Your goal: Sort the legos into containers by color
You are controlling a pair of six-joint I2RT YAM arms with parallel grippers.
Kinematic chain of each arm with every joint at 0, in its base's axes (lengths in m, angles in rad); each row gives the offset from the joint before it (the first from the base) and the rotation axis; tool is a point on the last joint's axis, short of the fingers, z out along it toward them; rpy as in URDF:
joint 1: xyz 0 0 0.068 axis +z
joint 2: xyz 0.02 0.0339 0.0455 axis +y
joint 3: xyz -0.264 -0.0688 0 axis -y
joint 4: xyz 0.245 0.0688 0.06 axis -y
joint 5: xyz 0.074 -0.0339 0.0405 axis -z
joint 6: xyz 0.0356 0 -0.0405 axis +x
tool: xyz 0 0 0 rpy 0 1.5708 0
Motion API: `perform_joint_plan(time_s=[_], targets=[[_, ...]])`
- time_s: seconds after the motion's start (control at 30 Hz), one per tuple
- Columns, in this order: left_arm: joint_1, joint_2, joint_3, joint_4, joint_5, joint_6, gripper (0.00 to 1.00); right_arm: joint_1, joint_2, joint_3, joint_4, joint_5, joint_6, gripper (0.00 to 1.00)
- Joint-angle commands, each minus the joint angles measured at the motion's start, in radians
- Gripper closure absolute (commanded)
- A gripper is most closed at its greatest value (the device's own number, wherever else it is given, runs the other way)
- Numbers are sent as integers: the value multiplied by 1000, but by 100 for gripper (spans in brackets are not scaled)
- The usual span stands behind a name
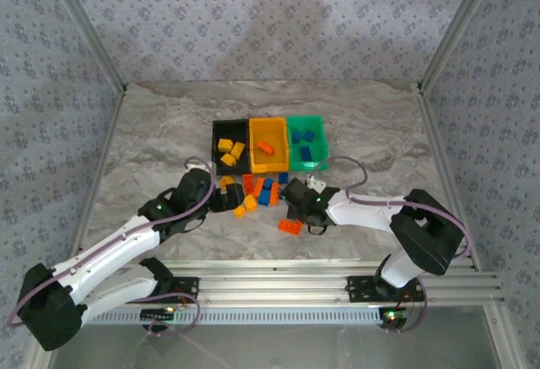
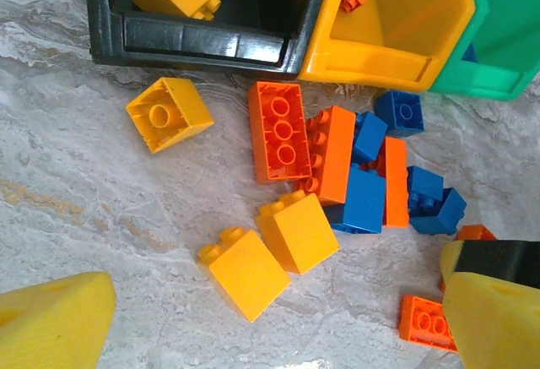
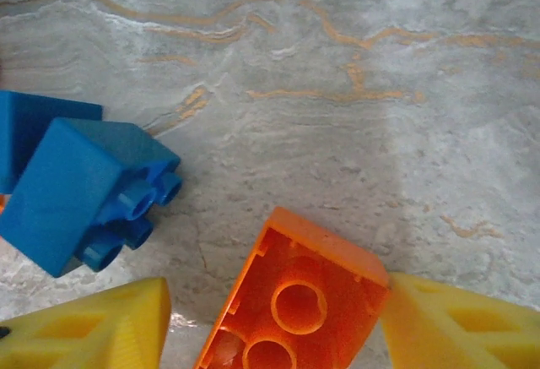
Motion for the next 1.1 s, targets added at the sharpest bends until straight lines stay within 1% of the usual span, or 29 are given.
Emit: perform_joint_plan(time_s=[0.0, 0.13, 0.23, 0.37, 0.47, 0.57, 0.6, 0.67, 0.73, 0.9, 1.07], targets=[[-7, -24, -6, 25, -21, -9, 0, -6, -25, -41, -60, 4, 26, 41], [-7, -41, -17, 27, -29, -12, 0, -19, -98, -94, -59, 13, 3, 59], [-6, -61, -33, 27, -31, -10, 0, -29, -178, -113, -69, 34, -51, 68], [-7, -75, -44, 2, -40, 3, 0, -37, -308, -76, -79, 29, -189, 70], [-7, -81, -60, 0, -41, 3, 0, -40, -306, 25, -67, -5, -313, 71], [-6, -89, -75, -5, -45, -6, 0, -42, -205, 165, -58, -27, -401, 71], [-6, -91, -82, -5, -44, -10, 0, -42, -155, 223, -56, -31, -409, 71], [-7, -98, -92, -11, -46, -19, 0, -49, -57, 330, -47, -39, -471, 70], [-5, -107, -98, -22, -48, -27, 0, -71, 65, 455, -44, -41, -497, 70], [-6, -117, -109, -37, -39, -40, 0, -135, 312, 675, -44, -24, -516, 69], [-5, -118, -109, -41, -30, -34, 0, -169, 468, 829, -37, -30, -537, 68]])
